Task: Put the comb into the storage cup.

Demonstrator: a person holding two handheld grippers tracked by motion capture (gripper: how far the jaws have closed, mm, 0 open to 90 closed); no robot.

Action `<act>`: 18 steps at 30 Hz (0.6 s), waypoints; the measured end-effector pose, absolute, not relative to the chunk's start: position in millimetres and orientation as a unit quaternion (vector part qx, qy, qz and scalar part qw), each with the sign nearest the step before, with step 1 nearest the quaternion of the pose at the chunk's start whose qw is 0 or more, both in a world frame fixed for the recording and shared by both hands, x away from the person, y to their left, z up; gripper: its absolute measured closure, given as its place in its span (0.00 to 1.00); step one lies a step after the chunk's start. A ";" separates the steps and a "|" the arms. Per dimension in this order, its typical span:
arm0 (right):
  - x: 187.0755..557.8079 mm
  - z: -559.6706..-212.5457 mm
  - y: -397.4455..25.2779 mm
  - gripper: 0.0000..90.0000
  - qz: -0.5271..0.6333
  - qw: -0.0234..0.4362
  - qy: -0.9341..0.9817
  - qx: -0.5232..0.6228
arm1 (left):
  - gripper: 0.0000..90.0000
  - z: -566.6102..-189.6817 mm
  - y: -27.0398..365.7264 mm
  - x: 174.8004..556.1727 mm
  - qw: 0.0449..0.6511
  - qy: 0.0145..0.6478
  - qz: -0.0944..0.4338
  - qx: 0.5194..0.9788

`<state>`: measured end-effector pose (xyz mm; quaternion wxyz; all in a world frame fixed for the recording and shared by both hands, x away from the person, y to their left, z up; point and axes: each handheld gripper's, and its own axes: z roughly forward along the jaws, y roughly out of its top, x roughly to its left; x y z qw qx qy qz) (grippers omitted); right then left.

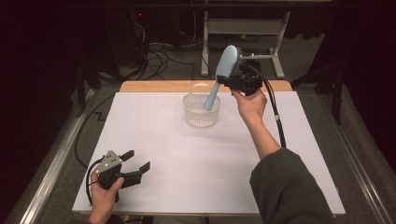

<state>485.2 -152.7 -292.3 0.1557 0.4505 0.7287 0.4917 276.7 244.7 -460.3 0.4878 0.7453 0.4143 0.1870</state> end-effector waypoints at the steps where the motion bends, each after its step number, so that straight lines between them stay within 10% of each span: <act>1: 485.9 -292.7 -151.0 0.62 0.491 0.157 0.729 0.449 | 0.23 -460.4 244.6 276.7 0.488 0.414 0.187 0.745; 18: 499.0 -306.1 -133.5 0.62 0.473 0.168 0.734 0.457 | 0.23 -459.8 242.5 275.9 0.486 0.405 0.190 0.751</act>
